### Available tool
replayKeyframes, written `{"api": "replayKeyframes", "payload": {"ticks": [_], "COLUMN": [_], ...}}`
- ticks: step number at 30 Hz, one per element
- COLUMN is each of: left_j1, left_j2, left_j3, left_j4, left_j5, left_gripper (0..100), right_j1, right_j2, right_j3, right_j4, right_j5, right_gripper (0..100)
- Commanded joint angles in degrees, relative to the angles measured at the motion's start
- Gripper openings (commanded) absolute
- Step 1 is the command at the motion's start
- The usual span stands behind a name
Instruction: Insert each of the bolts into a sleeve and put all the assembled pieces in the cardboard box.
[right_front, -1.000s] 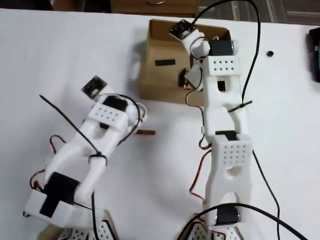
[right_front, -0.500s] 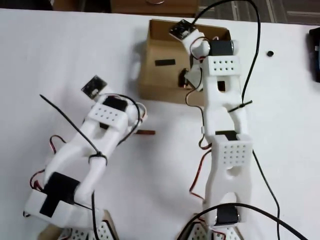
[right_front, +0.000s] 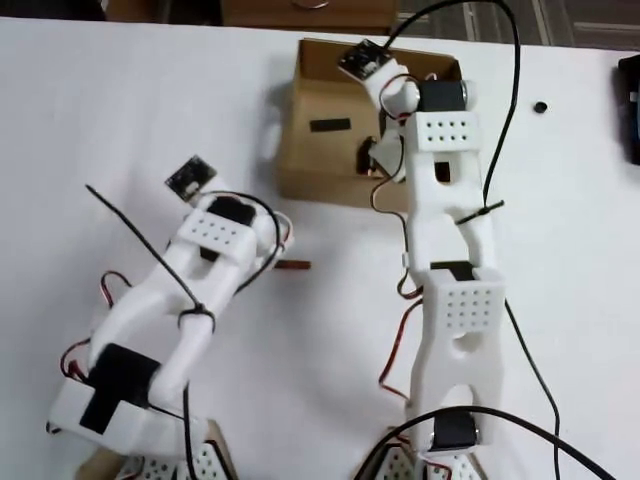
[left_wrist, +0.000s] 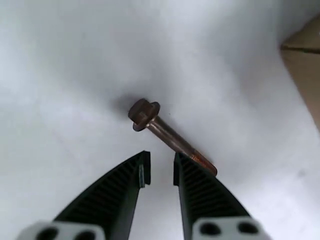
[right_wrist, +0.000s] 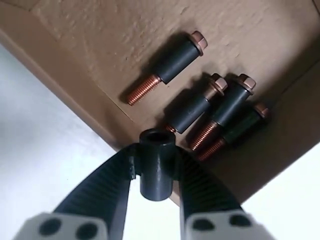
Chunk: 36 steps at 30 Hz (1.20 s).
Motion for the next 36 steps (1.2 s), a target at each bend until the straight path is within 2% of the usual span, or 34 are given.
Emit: {"api": "replayKeyframes", "payload": {"ticks": [1,6,16,22,36], "left_j1": [0.4,0.5,0.2,-2.2,-9.5], "left_j2": [-0.5,-0.3,0.3,7.6,8.7], "left_j3": [0.1,-0.2,3.8,3.5,1.8], "left_j4": [0.4,0.0,-6.6,-9.0,-8.1], "left_j5": [-0.6,-0.4,1.0,1.0,1.0], "left_gripper": [13,21,21,21,21], "right_j1": [-0.6,-0.6,-0.6,-0.5,-0.6], "right_j2": [-0.3,-0.3,-0.3,-0.3,3.5], "right_j3": [-0.4,-0.4,-0.4,-0.3,-0.7], "right_j4": [-0.3,-0.4,-0.3,-0.1,-0.2], "right_j5": [0.0,0.0,0.0,0.0,0.0], "right_gripper": [2.1,2.1,2.1,2.1,2.1]}}
